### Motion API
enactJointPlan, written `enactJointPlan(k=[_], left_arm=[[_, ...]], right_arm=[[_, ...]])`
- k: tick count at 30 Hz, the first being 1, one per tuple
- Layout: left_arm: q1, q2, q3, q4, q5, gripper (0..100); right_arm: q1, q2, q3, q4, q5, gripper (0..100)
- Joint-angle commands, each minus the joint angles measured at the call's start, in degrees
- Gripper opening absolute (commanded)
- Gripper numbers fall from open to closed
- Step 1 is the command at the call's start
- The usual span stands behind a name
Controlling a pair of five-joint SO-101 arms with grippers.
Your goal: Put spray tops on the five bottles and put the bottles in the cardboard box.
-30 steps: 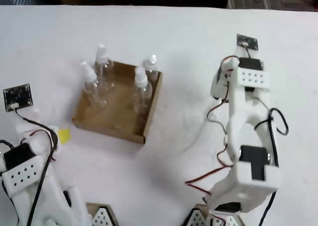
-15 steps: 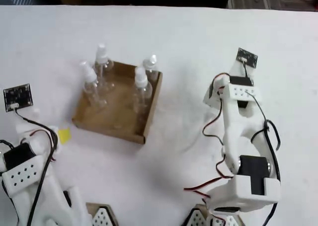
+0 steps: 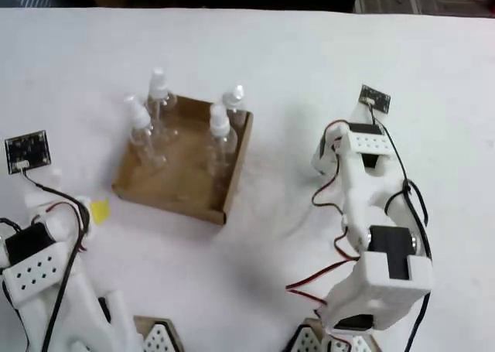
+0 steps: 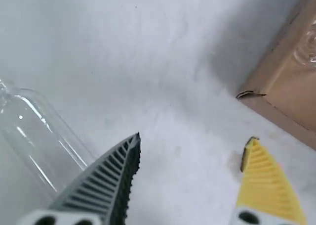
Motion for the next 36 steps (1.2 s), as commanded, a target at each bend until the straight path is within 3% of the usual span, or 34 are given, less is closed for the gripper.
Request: enactJointPlan(k=[1, 5, 10, 15, 28, 36], left_arm=[[-0.7, -1.3, -0.5, -1.5, -0.4, 31], [-0.7, -1.3, -0.5, -1.4, -0.4, 31], [-0.7, -1.3, -0.9, -1.1, 0.3, 31], [-1.9, 0.5, -4.9, -0.9, 5.5, 31], [-18.9, 41.9, -46.4, 15.9, 10.5, 31], [-25.9, 55.2, -57.9, 20.7, 11.6, 31]], right_arm=[[-0.8, 0.0, -3.3, 0.6, -0.5, 11.9], [-0.8, 0.0, -3.3, 0.5, 0.1, 4.0], [-0.6, 0.0, -3.4, -0.7, 2.5, 1.7], [-0.7, -0.5, -3.2, -0.7, 4.8, 1.7], [-1.4, 0.0, -3.3, -0.7, 7.7, 1.7], [-1.5, 0.0, -3.3, -0.7, 9.4, 1.7]])
